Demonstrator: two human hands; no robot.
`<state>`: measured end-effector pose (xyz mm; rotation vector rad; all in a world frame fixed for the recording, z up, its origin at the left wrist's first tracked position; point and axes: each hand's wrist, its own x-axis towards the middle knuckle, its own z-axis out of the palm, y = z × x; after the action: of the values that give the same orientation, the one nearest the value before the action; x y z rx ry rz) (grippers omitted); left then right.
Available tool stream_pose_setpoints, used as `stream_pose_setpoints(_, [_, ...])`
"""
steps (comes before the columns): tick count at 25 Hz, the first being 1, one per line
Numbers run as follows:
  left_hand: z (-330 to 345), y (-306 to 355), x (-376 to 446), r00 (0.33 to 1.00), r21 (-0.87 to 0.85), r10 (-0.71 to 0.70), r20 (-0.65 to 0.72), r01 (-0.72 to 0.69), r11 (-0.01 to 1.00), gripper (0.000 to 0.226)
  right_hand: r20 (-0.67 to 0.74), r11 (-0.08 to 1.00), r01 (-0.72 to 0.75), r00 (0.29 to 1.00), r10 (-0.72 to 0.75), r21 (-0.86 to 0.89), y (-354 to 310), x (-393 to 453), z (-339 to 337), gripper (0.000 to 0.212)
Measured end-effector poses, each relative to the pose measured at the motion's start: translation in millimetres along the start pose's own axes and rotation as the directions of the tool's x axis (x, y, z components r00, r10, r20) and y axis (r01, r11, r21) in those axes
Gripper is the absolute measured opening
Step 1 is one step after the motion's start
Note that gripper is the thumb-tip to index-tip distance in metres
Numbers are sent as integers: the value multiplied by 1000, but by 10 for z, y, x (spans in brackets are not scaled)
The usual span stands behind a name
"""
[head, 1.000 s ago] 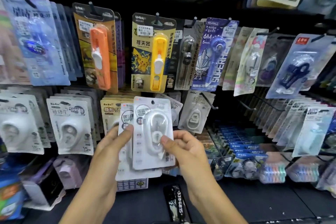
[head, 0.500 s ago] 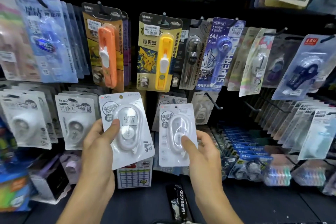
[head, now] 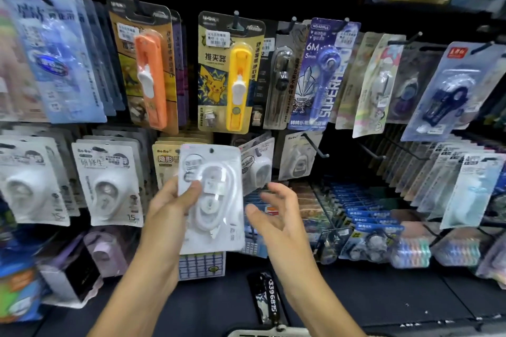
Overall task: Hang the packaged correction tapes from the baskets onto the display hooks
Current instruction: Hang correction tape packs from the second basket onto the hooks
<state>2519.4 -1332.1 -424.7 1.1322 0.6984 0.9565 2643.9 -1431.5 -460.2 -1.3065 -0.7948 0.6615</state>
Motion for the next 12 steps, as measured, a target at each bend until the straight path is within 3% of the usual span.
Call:
stream_pose_setpoints(2, [94, -82, -29, 993, 105, -23, 114, 11, 994, 17, 68, 993, 88, 993, -93, 81, 21, -10, 58, 47])
stream_pose_setpoints(4, [134, -159, -25, 987, 286, 38, 155, -82, 955, 16, -19, 983, 167, 986, -166, 75, -15, 21, 53, 49])
stream_pose_setpoints(5, [111, -188, 6, 981, 458, 124, 148, -179, 871, 15, -68, 982, 180, 982, -177, 56, -43, 47, 29, 49])
stream_pose_setpoints(6, [70, -214, 45, 963, 661, 223, 149, -265, 702, 21, -103, 985, 173, 980, -170, 23, -60, 71, -21, 50])
stream_pose_setpoints(7, [24, -218, 74, 937, 796, 311, 162, -310, 520, 34, -124, 988, 156, 980, -156, -10, -73, 90, -77, 52])
stream_pose_setpoints(8, [-15, -208, 110, 924, 847, 346, 162, -310, 431, 45, -137, 989, 142, 980, -145, -33, -81, 93, -123, 52])
stream_pose_setpoints(12, [-118, -216, 233, 964, 906, 220, 151, -224, 359, 66, -214, 982, 175, 959, -185, -65, -66, 24, -121, 46])
